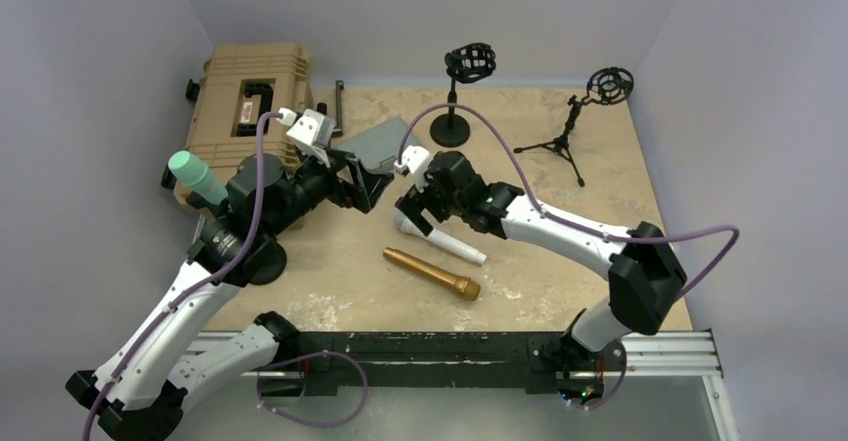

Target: Remove the microphone from the stand

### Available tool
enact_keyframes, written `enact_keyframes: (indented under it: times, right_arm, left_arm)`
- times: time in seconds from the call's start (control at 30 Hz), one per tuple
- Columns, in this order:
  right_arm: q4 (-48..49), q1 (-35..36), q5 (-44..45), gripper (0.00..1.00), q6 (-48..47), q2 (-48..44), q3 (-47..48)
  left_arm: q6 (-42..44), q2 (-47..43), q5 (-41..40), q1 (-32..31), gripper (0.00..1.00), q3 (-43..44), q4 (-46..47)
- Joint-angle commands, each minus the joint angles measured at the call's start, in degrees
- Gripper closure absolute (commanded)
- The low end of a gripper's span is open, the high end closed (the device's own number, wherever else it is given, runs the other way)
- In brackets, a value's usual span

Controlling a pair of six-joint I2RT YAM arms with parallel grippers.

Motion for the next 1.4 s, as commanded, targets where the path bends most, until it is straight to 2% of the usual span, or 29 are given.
enact_keyframes:
  times: [0.0,0.2,0.37,0.53,0.7,0.77,0.9,1.13,1.23,1.37]
  right_arm:
    - [4.45,-4.32,2.51,0.01,7.8,-5.71,2.47]
    - [13.69,-19.14,-2.78,0.01,33.35,-13.82,-0.13]
    - [14.96,-27.72,-4.59,0.01,51.6,-12.36,4.09]
    - [22.05,-30.32,-6.67,0.19,60.75,-6.86,10.14]
    - [17.68,-30.49,-5.59,0.22,58.59,1.33,23.66]
    - [16.52,-30.47,-3.87,0.23,55.51,3.26,27.46]
    - [15.41,-30.45,-4.54,0.32,47.0,6.65,35.71]
    - [8.08,-30.42,-10.86,0.35,39.71,18.66,55.14]
    - [6.16,-30.42,-14.34,0.45,39.52,23.82,62.15]
    - [5.7,-30.32,-15.26,0.55,38.41,28.4,66.81]
  left_arm:
    - [0.99,-2.4,-3.62,-0.19,0.03,-0.81,2.6]
    - [1.07,-4.08,-7.13,-0.2,0.03,-1.52,2.89]
    - [0.82,-4.28,-6.44,-0.22,0.03,-1.34,2.89]
    - [0.97,-4.61,-6.44,-0.21,0.03,-1.32,2.81]
    - [0.99,-4.54,-6.26,-0.26,0.03,-1.22,2.72]
    - [0.9,-4.62,-6.0,-0.22,0.03,-1.24,2.71]
    - [0.9,-4.64,-5.85,-0.25,0.03,-1.09,2.72]
    - [0.73,-4.56,-5.51,-0.19,0.03,-0.85,2.63]
    - [0.81,-4.46,-5.5,-0.24,0.03,-0.89,2.62]
    - [0.9,-4.14,-5.5,-0.22,0.03,-0.89,2.46]
